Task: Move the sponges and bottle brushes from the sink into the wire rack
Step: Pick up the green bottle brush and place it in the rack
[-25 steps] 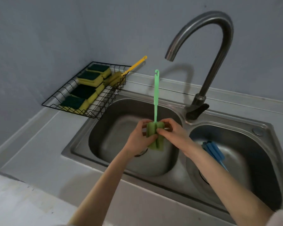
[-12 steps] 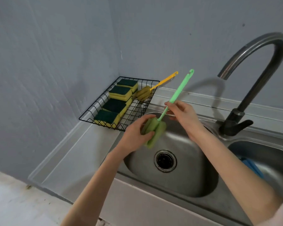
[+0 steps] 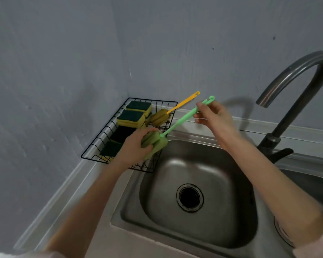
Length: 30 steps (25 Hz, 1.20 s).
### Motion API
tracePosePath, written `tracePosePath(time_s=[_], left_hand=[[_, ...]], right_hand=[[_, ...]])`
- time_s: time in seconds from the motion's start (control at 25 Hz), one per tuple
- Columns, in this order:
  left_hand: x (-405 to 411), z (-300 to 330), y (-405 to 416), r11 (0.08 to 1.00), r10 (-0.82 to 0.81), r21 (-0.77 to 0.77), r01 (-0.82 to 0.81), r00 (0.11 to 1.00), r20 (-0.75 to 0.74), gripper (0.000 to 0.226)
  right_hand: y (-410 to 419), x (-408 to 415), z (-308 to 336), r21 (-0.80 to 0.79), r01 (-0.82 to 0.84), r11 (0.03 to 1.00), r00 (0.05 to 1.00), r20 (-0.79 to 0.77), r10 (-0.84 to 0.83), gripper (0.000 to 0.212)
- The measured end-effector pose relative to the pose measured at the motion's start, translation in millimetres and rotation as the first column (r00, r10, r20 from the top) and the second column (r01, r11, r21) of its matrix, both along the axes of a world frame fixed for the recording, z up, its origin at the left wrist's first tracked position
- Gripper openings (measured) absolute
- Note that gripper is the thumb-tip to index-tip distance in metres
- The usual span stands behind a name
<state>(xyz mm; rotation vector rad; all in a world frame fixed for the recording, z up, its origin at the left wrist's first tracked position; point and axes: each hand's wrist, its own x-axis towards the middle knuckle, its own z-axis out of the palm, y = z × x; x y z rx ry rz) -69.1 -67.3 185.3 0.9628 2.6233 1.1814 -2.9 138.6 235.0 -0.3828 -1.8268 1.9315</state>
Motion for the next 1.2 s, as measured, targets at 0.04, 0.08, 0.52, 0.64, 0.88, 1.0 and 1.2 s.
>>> tracePosePath(time_s=[0.04, 0.08, 0.52, 0.64, 0.88, 1.0, 1.2], left_hand=[[-8, -1, 2, 1.0, 0.004, -0.007, -0.004, 1.0, -0.014, 0.047], [-18, -3, 6, 1.0, 0.014, -0.021, -0.014, 0.999, -0.035, 0.047], [-107, -37, 59, 0.992, 0.059, -0.111, -0.061, 0.998, -0.017, 0.045], [-122, -49, 70, 0.992, 0.084, -0.095, -0.085, 0.996, -0.009, 0.045], [-143, -77, 83, 0.979, 0.193, -0.069, -0.189, 0.979, 0.06, 0.045], [-146, -87, 85, 0.977, 0.203, -0.081, -0.196, 0.975, 0.089, 0.045], [-148, -91, 89, 0.977, 0.201, -0.089, -0.193, 0.975, 0.094, 0.046]], right_hand=[[2, -6, 0, -0.006, 0.007, 1.0, 1.0, 0.002, -0.007, 0.018], [3, -12, 0, -0.007, 0.01, 1.0, 1.0, 0.005, -0.01, 0.018], [29, -82, -24, -0.026, 0.081, 0.996, 0.994, 0.077, -0.079, 0.018], [37, -99, -36, -0.045, 0.077, 0.996, 0.992, 0.1, -0.072, 0.02], [47, -124, -74, -0.096, 0.099, 0.99, 0.982, 0.172, -0.082, 0.015], [48, -125, -89, -0.075, 0.103, 0.992, 0.973, 0.216, -0.085, 0.016], [49, -125, -96, -0.074, 0.057, 0.996, 0.968, 0.247, -0.037, 0.013]])
